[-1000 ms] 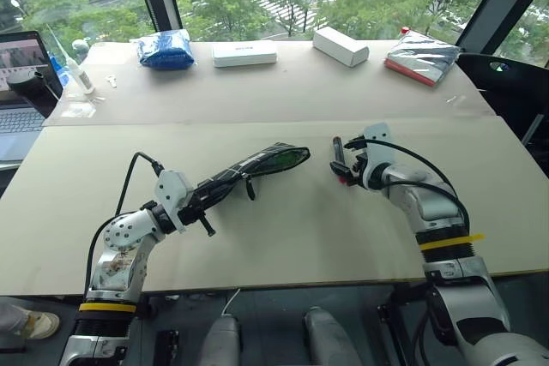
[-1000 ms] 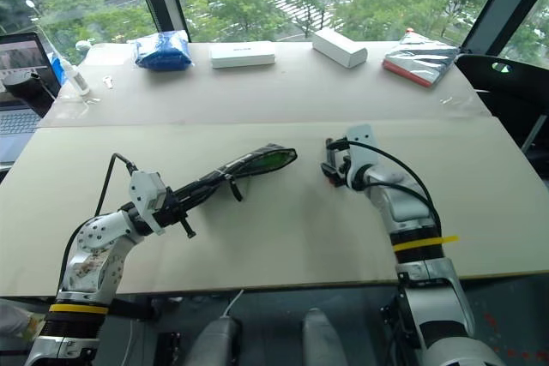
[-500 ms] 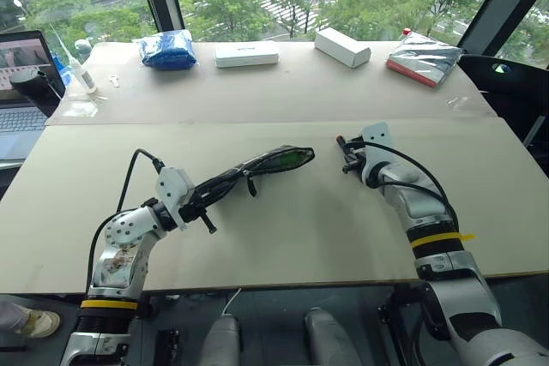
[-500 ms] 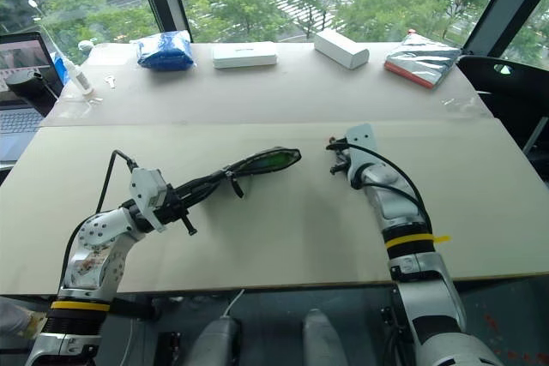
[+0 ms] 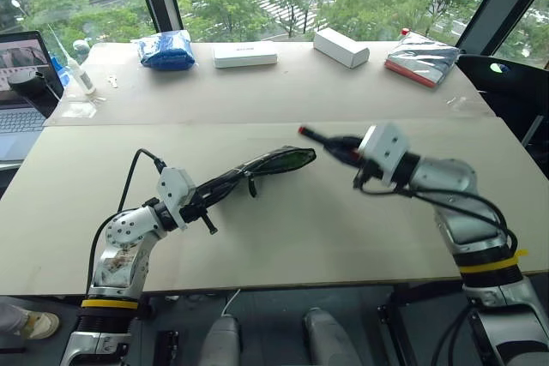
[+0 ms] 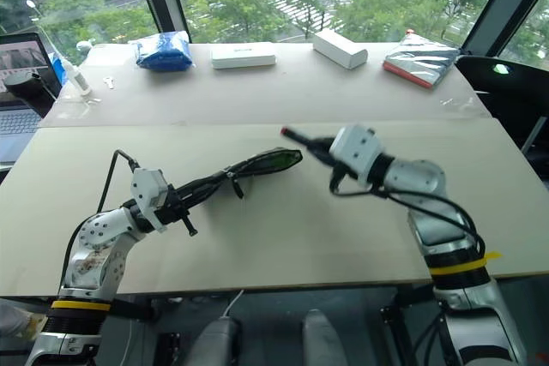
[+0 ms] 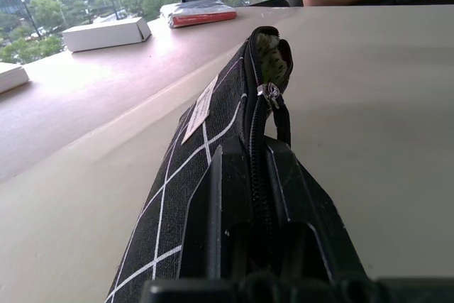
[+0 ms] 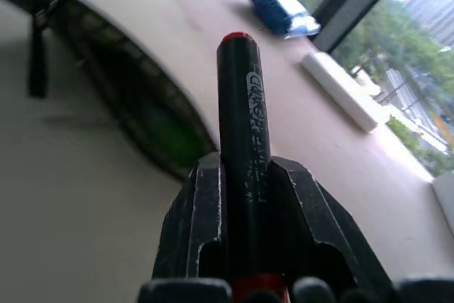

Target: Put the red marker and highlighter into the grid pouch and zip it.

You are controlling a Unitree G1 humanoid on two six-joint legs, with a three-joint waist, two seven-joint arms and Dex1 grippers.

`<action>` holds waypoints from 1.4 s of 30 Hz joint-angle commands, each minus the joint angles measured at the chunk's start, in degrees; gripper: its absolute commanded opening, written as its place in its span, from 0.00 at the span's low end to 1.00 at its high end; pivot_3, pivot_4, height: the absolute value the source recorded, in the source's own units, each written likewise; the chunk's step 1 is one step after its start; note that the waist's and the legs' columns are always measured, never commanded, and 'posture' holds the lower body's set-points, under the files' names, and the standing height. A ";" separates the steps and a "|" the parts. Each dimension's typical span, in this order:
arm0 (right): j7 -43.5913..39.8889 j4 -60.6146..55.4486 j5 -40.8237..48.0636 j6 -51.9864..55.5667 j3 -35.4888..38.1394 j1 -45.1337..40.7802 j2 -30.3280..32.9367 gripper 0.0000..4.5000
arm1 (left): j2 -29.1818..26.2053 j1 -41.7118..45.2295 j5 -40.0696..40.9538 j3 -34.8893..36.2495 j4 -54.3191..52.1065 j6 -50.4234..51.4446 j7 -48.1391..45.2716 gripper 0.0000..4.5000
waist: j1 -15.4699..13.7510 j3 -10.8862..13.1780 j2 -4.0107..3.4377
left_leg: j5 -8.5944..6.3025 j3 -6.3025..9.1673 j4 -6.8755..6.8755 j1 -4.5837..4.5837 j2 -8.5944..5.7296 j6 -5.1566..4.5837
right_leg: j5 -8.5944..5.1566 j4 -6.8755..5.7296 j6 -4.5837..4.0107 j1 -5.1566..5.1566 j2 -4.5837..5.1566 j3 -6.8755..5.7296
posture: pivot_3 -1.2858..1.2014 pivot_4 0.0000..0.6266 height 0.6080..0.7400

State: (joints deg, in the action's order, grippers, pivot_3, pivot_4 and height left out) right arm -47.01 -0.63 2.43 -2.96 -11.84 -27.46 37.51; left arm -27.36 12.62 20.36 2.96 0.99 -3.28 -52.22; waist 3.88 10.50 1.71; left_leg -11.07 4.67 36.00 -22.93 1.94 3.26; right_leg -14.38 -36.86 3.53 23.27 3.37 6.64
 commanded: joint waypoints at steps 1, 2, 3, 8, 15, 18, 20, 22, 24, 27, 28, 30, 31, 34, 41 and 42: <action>-0.26 1.22 -4.41 -6.78 -0.91 -2.33 0.50 0.12 | 0.08 0.75 0.40 0.21 -0.62 -0.62 -0.20 0.00 | 0.00 0.01 -0.01 | 0.00 0.00 0.00 0.00 -0.01 0.00 | 0.00 0.00 0.00 0.01 0.00 0.01 | 0.52 0.24 1.00; 0.06 2.10 -5.39 -7.66 -1.29 -3.20 0.20 0.12 | 0.12 0.74 0.36 0.19 -0.61 -0.65 -0.20 0.00 | -0.02 0.01 0.00 | 0.00 0.00 0.00 0.00 0.00 0.00 | 0.02 -0.01 -0.03 0.01 0.00 0.01 | 0.52 0.24 1.00; 0.39 3.00 -6.50 -8.38 -1.79 -4.09 -0.14 0.12 | 0.19 0.70 0.36 0.16 -0.65 -0.66 -0.18 0.00 | -0.03 0.01 0.00 | 0.00 0.00 0.00 0.00 0.00 0.00 | 0.07 -0.02 -0.11 0.01 0.00 0.01 | 0.52 0.24 1.00; 0.42 6.46 -9.35 -11.62 -3.30 -6.28 -1.46 0.12 | 0.41 0.28 0.26 -0.03 -0.96 -0.81 -0.18 0.00 | -0.01 0.01 0.00 | 0.00 0.01 -0.03 0.02 0.01 0.00 | 0.10 -0.01 -0.17 0.01 0.00 -0.01 | 0.52 0.24 1.00; 0.23 11.90 -17.87 -19.39 -8.13 -10.50 -1.47 0.12 | -0.26 0.14 -0.47 -0.72 -0.42 -1.65 -1.67 0.00 | -0.12 0.01 0.00 | 0.00 0.00 -0.02 0.01 -0.01 0.00 | 0.10 -0.01 -0.18 0.01 0.01 0.00 | 0.52 0.24 1.00; 1.33 14.75 -20.77 -22.03 -10.08 -13.12 -3.07 0.12 | -0.07 0.57 -0.58 -0.70 0.05 -1.70 -1.94 0.00 | -0.06 0.01 0.00 | 0.00 0.00 -0.03 0.03 0.00 0.00 | 0.10 -0.02 -0.18 0.01 0.01 -0.01 | 0.52 0.24 1.00; 1.79 16.59 -22.15 -23.40 -11.16 -15.09 -4.66 0.12 | 0.06 0.97 -0.67 -0.75 0.43 -1.76 -2.10 0.00 | 0.01 0.01 0.00 | 0.00 0.01 -0.03 0.03 0.00 0.00 | 0.10 -0.02 -0.18 0.01 0.01 -0.01 | 0.52 0.24 1.00; 2.82 18.32 -23.76 -24.71 -11.85 -16.79 -6.08 0.12 | 0.14 1.19 -0.71 -0.80 0.69 -1.84 -2.25 0.00 | 0.05 0.02 0.00 | 0.00 0.01 -0.04 0.04 0.00 0.00 | 0.11 -0.03 -0.19 0.01 0.00 -0.01 | 0.52 0.24 1.00; 4.71 20.34 -25.45 -25.91 -12.79 -19.18 -8.46 0.12 | 0.22 1.34 -0.76 -0.85 0.92 -1.91 -2.33 0.00 | 0.07 0.02 0.00 | 0.00 0.01 -0.04 0.03 0.00 0.00 | 0.11 -0.03 -0.19 0.01 0.00 -0.01 | 0.52 0.24 1.00; 6.22 22.15 -26.45 -26.80 -13.50 -21.16 -11.41 0.12 | 0.28 1.37 -0.81 -0.81 1.09 -2.04 -2.43 0.00 | 0.07 0.01 0.00 | 0.00 0.01 -0.04 0.04 0.01 0.00 | 0.11 -0.06 -0.20 0.01 0.01 -0.01 | 0.52 0.24 1.00; 6.48 22.44 -26.47 -26.99 -13.72 -21.48 -12.38 0.12 | 0.30 1.34 -0.78 -0.79 1.10 -2.06 -2.41 0.00 | 0.07 0.01 0.00 | 0.00 0.01 -0.05 0.04 0.00 0.00 | 0.11 -0.05 -0.20 0.02 0.01 -0.01 | 0.52 0.24 1.00; 6.53 22.65 -26.35 -27.66 -14.60 -21.57 -14.01 0.12 | 0.33 1.23 -0.77 -0.77 1.05 -2.11 -2.35 0.00 | 0.00 0.02 0.00 | 0.00 0.02 -0.05 0.03 0.00 0.00 | 0.12 -0.06 -0.20 0.02 0.01 -0.02 | 0.52 0.24 1.00; 6.44 22.75 -26.32 -28.08 -15.10 -21.40 -14.60 0.12 | 0.35 1.17 -0.78 -0.78 1.01 -2.13 -2.33 0.00 | -0.02 0.02 0.00 | 0.00 0.02 -0.04 0.03 0.00 0.00 | 0.12 -0.06 -0.20 0.01 0.01 -0.02 | 0.52 0.24 1.00; 5.91 23.47 -26.10 -28.67 -15.80 -20.79 -15.47 0.23 | 0.36 1.09 -0.78 -0.71 0.89 -2.14 -2.22 0.00 | -0.10 0.02 0.00 | 0.00 0.03 -0.03 0.03 0.00 0.00 | 0.12 -0.07 -0.20 0.01 0.01 -0.02 | 0.52 0.24 1.00; 9.63 27.48 -25.46 -27.37 -11.90 -22.87 -13.98 0.69 | 0.15 0.67 -0.62 -0.29 0.47 -1.94 -1.99 0.00 | -0.01 0.02 -0.01 | 0.00 0.03 -0.04 0.05 0.00 0.00 | 0.12 -0.11 -0.20 0.02 0.01 -0.02 | 0.52 0.24 1.00; 10.70 28.32 -25.37 -27.73 -11.08 -23.19 -13.11 0.69 | 0.14 0.64 -0.61 -0.26 0.44 -1.92 -1.95 0.00 | -0.06 0.02 -0.01 | 0.00 0.03 -0.04 0.05 0.00 0.00 | 0.12 -0.11 -0.21 0.02 0.01 -0.02 | 0.52 0.24 1.00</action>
State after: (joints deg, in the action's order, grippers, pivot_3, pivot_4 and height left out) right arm -38.86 27.27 -23.54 -29.73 -26.29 -48.64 22.83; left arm -26.94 13.28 19.21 1.67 3.08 -3.85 -54.44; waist 3.82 10.52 1.70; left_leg -11.06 4.70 35.97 -22.88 1.94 3.26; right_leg -14.26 -36.97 3.32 23.28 3.39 6.61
